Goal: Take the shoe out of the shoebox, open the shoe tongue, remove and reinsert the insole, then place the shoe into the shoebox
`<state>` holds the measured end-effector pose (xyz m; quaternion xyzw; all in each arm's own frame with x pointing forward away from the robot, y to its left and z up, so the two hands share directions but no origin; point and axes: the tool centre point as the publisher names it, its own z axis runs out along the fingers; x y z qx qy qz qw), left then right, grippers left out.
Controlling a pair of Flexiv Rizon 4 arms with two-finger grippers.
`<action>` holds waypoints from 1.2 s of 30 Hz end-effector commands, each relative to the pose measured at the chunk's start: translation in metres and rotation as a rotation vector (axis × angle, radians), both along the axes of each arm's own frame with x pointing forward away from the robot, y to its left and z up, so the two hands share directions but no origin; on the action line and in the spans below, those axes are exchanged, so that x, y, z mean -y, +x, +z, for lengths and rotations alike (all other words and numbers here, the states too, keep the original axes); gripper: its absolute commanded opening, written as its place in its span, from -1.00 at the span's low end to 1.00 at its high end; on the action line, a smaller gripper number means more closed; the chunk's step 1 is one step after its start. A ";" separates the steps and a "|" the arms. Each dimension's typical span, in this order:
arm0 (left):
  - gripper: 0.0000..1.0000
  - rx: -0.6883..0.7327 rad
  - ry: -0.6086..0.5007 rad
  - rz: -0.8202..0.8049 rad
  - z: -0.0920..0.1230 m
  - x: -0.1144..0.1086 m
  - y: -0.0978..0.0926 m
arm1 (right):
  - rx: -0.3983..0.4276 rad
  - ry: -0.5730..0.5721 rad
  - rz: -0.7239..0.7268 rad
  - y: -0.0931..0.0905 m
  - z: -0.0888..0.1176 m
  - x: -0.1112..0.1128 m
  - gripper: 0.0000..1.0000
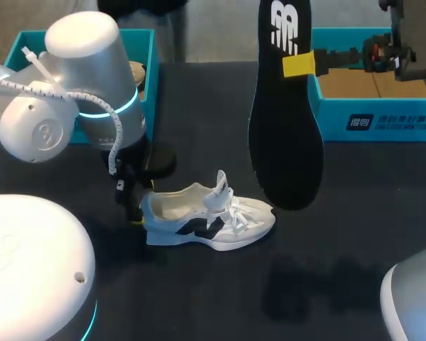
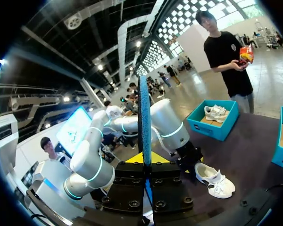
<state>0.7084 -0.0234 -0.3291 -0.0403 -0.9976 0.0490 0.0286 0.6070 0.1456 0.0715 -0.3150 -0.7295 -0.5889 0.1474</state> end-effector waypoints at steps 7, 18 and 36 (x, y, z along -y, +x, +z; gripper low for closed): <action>1.00 0.002 0.001 0.000 0.000 0.000 -0.001 | -0.003 -0.004 0.002 0.003 0.002 -0.004 -1.00; 1.00 0.005 0.000 -0.002 0.003 0.001 0.000 | -0.003 -0.004 0.002 0.003 0.002 -0.004 -1.00; 1.00 0.019 -0.023 -0.123 0.008 0.063 0.036 | -0.003 -0.004 0.002 0.003 0.002 -0.004 -1.00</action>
